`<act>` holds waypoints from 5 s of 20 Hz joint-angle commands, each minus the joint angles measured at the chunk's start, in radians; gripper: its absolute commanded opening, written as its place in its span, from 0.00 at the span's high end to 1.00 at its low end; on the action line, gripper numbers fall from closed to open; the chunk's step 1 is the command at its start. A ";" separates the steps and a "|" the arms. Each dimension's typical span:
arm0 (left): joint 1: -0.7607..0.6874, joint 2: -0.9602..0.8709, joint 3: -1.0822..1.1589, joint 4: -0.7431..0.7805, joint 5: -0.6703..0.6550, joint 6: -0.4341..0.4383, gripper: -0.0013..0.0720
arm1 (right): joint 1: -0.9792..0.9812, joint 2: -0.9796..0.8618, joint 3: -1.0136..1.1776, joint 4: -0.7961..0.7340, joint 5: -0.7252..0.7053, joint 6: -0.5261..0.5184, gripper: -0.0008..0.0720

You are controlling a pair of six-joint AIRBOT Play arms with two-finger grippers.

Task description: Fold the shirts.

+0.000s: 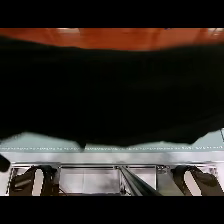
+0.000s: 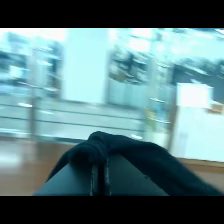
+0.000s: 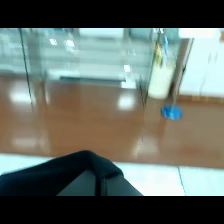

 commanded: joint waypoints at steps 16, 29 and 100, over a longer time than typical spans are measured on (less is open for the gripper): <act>-0.156 -0.816 -0.554 -0.216 0.338 0.172 0.94 | 0.105 -0.621 -0.599 0.118 -0.436 -0.103 0.95; -0.201 -1.553 0.174 -0.212 0.311 0.121 0.94 | 0.108 -1.244 -0.152 0.291 -0.628 -0.021 0.95; 0.088 -0.830 -1.080 -0.280 -0.030 0.312 0.30 | -0.353 -0.504 -1.207 0.739 -0.211 -0.435 0.42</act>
